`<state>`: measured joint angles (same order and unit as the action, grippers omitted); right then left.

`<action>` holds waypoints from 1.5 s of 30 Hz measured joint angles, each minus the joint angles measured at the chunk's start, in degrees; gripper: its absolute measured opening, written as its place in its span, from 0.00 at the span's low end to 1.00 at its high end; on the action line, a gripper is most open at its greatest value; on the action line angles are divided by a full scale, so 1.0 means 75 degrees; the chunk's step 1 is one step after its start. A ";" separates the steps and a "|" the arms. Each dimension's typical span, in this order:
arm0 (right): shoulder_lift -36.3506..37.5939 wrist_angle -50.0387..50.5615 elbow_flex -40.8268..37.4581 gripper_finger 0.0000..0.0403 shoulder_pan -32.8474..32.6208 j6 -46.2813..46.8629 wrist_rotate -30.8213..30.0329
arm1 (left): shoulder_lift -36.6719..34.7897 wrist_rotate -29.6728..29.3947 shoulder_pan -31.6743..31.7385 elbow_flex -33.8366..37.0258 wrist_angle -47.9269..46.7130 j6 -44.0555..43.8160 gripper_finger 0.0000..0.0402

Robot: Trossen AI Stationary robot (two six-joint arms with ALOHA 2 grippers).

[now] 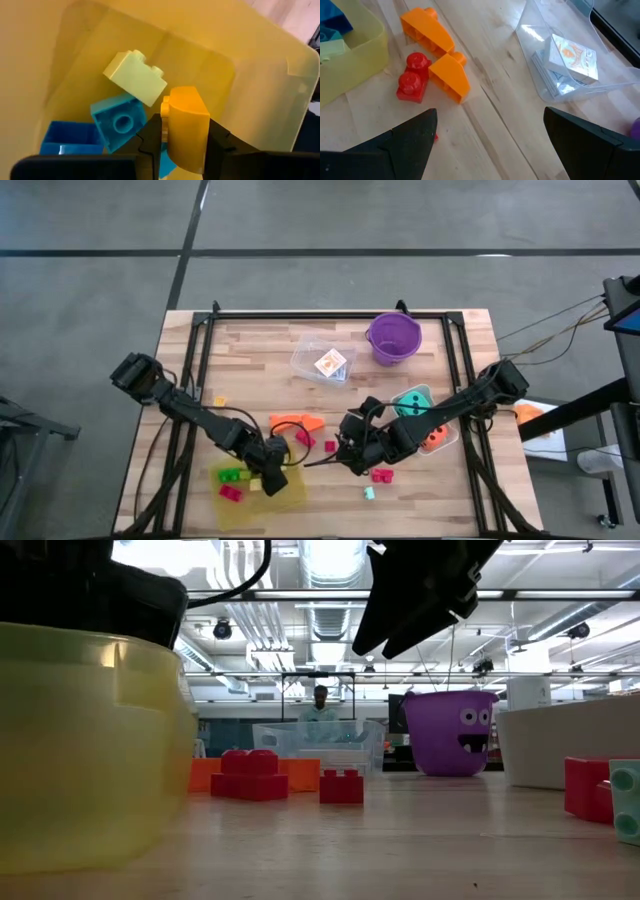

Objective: Pick & Place Toys
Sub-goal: Put the yellow game piece into the yellow bin

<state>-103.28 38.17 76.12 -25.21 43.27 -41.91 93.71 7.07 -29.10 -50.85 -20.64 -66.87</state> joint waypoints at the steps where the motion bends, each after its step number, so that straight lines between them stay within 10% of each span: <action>1: 0.0000 0.0000 -0.0008 0.89 0.0000 0.0000 0.0000 | -0.0003 0.0001 0.0000 0.0010 0.0011 -0.0014 0.20; 28: 0.0000 0.0009 -0.0037 0.89 0.0000 -0.0055 0.0015 | -0.0003 -0.0172 0.0067 0.0097 -0.0656 0.0341 0.21; 45: 0.0000 0.0009 -0.0038 0.89 0.0000 -0.0055 0.0017 | -0.0074 0.0996 0.0470 0.0056 -0.0651 0.0367 0.65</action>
<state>-103.28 38.24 75.83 -25.21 42.85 -41.78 93.16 14.54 -25.58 -50.43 -25.52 -64.12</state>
